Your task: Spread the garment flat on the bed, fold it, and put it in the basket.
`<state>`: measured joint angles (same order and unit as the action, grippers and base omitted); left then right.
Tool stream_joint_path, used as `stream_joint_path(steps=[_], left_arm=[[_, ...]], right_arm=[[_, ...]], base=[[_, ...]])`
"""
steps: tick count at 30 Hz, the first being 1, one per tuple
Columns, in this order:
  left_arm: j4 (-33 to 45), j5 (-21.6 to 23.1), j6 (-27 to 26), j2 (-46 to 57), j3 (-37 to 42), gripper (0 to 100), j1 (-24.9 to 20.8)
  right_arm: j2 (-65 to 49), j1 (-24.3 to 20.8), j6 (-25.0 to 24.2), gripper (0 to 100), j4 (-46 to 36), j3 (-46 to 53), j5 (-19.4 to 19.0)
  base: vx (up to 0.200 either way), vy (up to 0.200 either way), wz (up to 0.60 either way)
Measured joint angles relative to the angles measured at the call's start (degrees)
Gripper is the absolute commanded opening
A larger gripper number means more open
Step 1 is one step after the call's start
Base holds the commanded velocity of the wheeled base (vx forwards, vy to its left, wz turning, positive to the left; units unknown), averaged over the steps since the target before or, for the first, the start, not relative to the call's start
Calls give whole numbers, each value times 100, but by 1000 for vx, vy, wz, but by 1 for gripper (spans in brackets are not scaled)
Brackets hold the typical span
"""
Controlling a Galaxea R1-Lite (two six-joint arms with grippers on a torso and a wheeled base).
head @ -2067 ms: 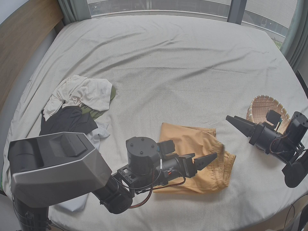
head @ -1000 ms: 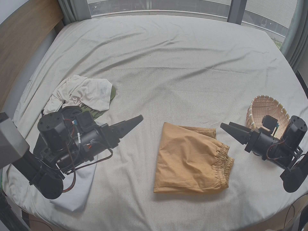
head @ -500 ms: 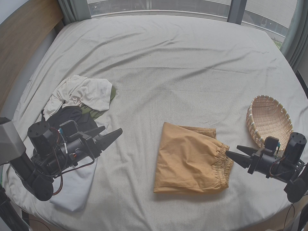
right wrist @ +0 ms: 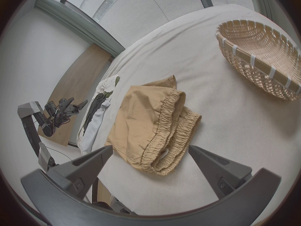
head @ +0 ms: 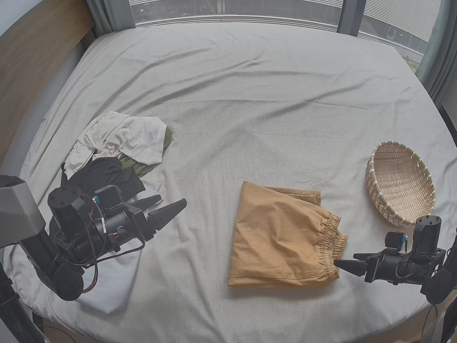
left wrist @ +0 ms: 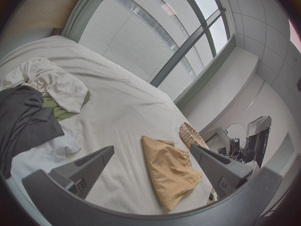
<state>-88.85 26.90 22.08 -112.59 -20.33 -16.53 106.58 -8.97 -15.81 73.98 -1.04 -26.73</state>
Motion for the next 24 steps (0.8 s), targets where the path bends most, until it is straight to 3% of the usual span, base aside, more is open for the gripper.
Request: stream_joint_path(steps=[13,24], left_arm=[[-2,-9,-2,-105,35,100,-122],[0,-11,-11,-113,50,100,-149]], right_arm=[[872,-48,-33,100,108,2,24],[1704,-216,-485,100,1346,2,22]], base=[[0,0,0],[0,0,0]])
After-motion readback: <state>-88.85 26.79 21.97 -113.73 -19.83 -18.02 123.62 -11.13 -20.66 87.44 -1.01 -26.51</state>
